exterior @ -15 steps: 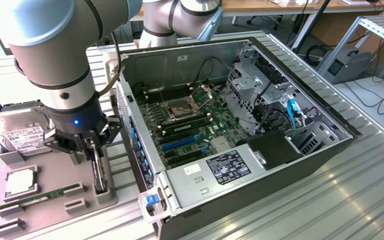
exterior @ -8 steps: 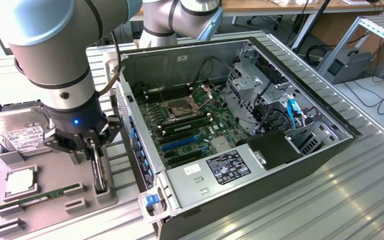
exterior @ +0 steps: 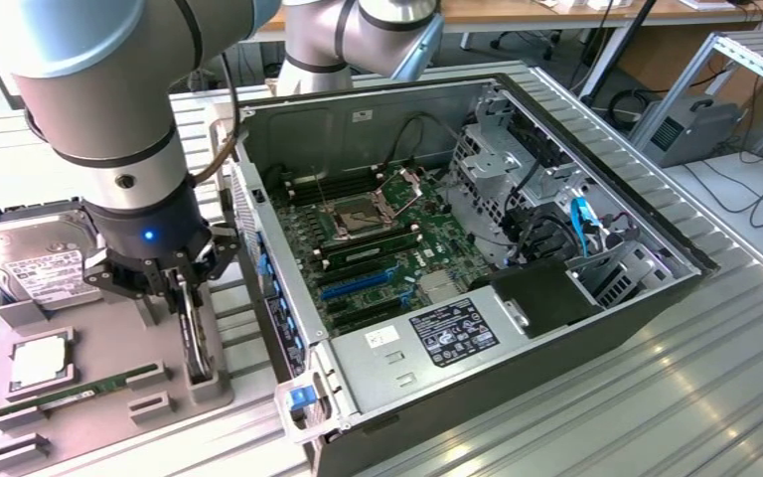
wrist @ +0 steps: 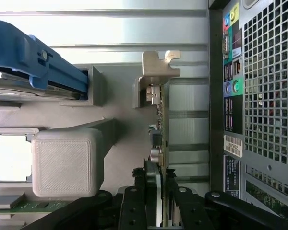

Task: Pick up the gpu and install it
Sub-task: 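Pick up the gpu and move the gpu toward the slot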

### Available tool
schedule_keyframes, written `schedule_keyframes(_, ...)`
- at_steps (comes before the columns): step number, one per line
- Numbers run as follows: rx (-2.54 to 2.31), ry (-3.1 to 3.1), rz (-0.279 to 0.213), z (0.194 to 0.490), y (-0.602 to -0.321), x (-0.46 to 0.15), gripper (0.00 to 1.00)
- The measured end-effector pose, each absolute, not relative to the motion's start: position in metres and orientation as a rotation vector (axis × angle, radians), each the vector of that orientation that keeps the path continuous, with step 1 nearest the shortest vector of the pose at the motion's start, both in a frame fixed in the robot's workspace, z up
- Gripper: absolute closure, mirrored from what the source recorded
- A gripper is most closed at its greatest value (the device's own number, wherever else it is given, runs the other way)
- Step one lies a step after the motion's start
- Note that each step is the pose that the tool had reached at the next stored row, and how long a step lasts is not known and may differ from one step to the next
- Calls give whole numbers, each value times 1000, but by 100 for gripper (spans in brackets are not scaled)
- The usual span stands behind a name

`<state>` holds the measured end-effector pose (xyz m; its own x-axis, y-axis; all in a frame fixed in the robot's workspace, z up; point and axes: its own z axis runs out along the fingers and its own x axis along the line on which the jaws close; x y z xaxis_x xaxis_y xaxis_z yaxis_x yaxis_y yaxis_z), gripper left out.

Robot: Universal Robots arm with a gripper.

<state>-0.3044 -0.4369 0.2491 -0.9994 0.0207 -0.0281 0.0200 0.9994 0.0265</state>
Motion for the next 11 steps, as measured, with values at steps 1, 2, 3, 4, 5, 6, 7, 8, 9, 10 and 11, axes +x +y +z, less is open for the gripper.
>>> schedule_keyframes(1,32,3113,42,250,-437,-304,73)
schedule_keyframes(2,32,3113,43,252,-437,-304,73)
schedule_keyframes(3,31,3113,43,253,-437,-304,73)
schedule_keyframes(4,31,3113,43,255,-436,-304,73)
schedule_keyframes(5,32,3113,43,256,-436,-304,73)
schedule_keyframes(6,32,3113,43,258,-435,-304,73)
schedule_keyframes(7,31,3113,43,259,-435,-304,73)
schedule_keyframes(8,32,3113,43,261,-435,-304,73)
schedule_keyframes(9,31,3113,43,262,-434,-304,73)
schedule_keyframes(10,32,3113,43,263,-434,-304,73)
schedule_keyframes(11,32,3113,43,265,-434,-304,73)
